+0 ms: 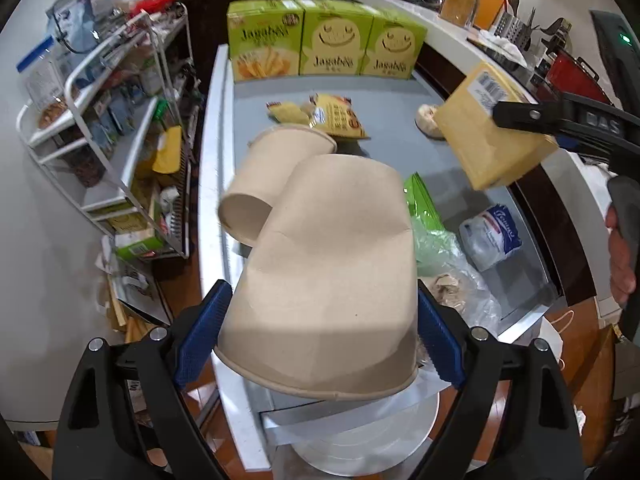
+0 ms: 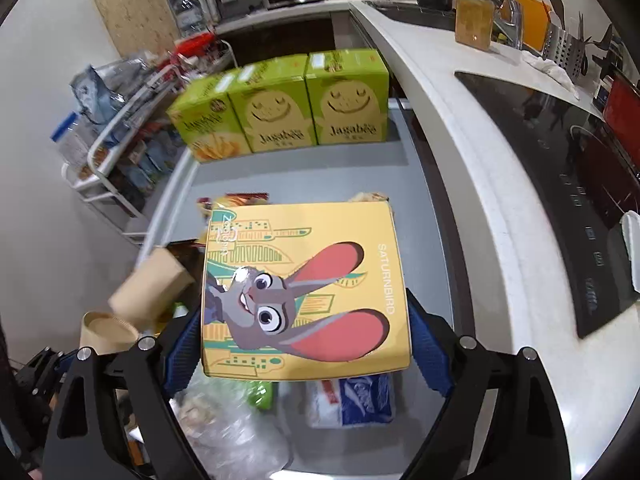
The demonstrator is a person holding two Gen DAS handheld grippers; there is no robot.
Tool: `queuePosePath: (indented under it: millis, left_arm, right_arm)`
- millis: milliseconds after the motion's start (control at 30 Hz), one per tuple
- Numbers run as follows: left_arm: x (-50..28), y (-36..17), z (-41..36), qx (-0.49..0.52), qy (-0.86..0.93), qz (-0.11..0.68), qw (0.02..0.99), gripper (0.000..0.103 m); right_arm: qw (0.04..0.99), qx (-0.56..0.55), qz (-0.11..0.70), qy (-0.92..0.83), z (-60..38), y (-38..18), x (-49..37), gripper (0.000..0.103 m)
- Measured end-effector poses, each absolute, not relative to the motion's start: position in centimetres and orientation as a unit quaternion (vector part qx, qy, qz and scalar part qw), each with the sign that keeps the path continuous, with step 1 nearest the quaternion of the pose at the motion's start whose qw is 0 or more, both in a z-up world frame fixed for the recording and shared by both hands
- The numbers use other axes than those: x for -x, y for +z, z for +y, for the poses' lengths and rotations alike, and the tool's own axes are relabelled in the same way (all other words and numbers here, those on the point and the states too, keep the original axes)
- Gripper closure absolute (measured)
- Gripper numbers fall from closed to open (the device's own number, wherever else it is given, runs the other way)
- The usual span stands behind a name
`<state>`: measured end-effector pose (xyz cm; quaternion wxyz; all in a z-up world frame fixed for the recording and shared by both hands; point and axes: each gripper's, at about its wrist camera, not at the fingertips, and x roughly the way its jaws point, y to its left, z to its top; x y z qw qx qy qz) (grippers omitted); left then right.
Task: Collect trash
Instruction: 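Grasp the tan paper cup with left tool while right tool grasps the yellow rabbit box, then carry the cup and box down over the white bin with both tools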
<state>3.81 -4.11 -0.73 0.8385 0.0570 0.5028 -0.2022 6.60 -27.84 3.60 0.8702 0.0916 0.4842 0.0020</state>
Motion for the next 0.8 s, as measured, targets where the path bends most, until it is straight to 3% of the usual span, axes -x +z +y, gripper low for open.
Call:
queuePosePath:
  millis: [400, 800]
  left_arm:
    - [0.8, 2.3, -2.4, -0.076, -0.162, 0.476, 0.861, 0.014]
    - [7.2, -0.7, -1.7, -0.111, -0.182, 0.521, 0.827, 0.014]
  right_arm:
    - [0.872, -0.101, 0.471, 0.082, -26.2, 6.8, 2.7, 0.017]
    - [0.816, -0.107, 0.553, 0.129, -25.2, 2.2, 11.2, 0.017]
